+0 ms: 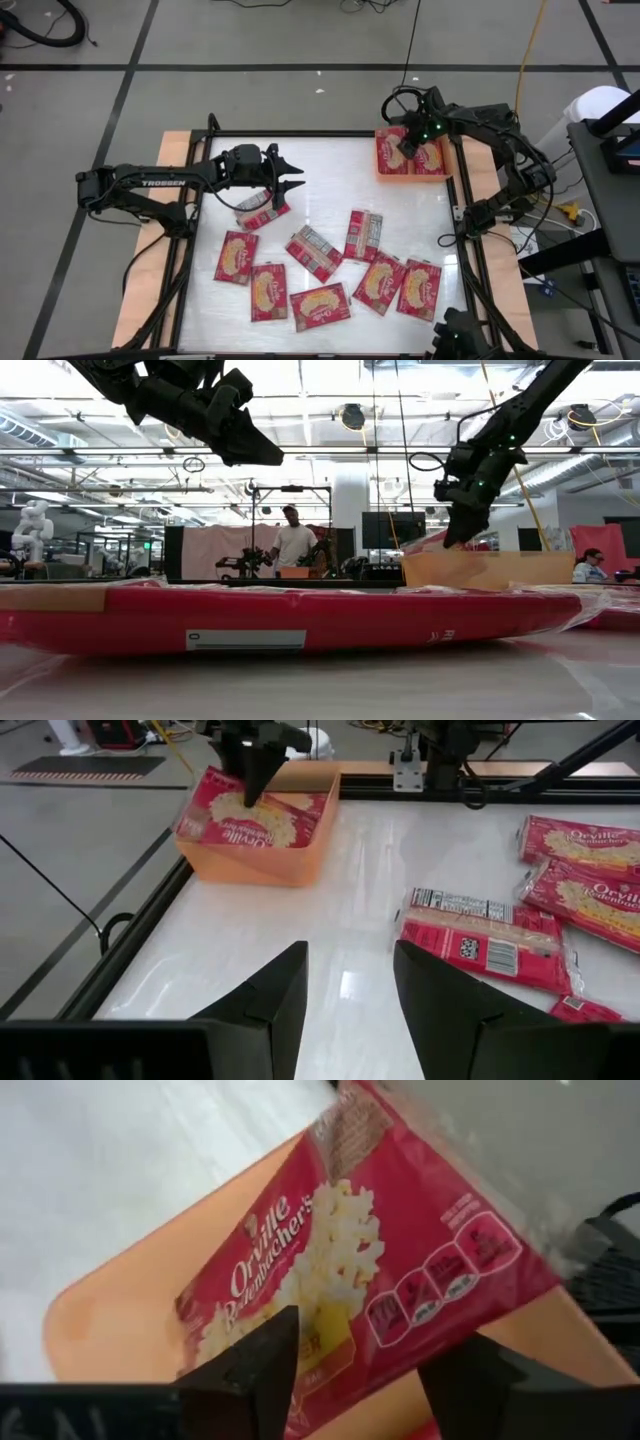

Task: Sort popcorn bags into baskets
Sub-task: Put the red popcorn bag into the orange bin

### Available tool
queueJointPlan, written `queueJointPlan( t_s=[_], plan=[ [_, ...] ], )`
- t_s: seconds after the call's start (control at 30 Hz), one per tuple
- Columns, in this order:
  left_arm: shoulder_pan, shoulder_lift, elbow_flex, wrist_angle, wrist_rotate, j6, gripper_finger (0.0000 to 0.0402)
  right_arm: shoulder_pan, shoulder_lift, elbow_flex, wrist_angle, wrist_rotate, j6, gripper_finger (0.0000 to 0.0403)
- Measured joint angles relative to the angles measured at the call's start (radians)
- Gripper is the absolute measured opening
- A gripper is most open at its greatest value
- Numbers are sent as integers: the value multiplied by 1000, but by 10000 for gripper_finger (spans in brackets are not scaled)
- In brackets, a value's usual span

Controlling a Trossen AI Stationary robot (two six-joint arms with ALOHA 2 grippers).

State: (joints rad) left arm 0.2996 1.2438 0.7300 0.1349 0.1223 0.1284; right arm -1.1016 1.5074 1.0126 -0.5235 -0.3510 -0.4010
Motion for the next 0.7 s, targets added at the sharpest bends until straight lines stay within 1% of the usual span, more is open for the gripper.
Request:
queueJointPlan(
  t_s=[0.03,0.17,0.2,0.4,0.5,0.6,0.7],
  plan=[
    [0,0,0,-1,0,0,152,11,0,0,7,27,6,188],
    [0,0,0,-7,0,9,152,44,0,0,42,193,38,197],
    [0,0,0,-8,0,11,152,49,0,0,47,217,40,198],
    [0,0,0,-11,0,16,152,79,0,0,63,290,44,200],
    [0,0,0,-11,1,17,152,100,0,0,59,338,110,195],
    [0,0,0,-11,1,23,152,127,0,0,49,420,191,189],
    [1,0,0,-11,1,27,152,152,0,-1,53,496,206,184]
  ],
)
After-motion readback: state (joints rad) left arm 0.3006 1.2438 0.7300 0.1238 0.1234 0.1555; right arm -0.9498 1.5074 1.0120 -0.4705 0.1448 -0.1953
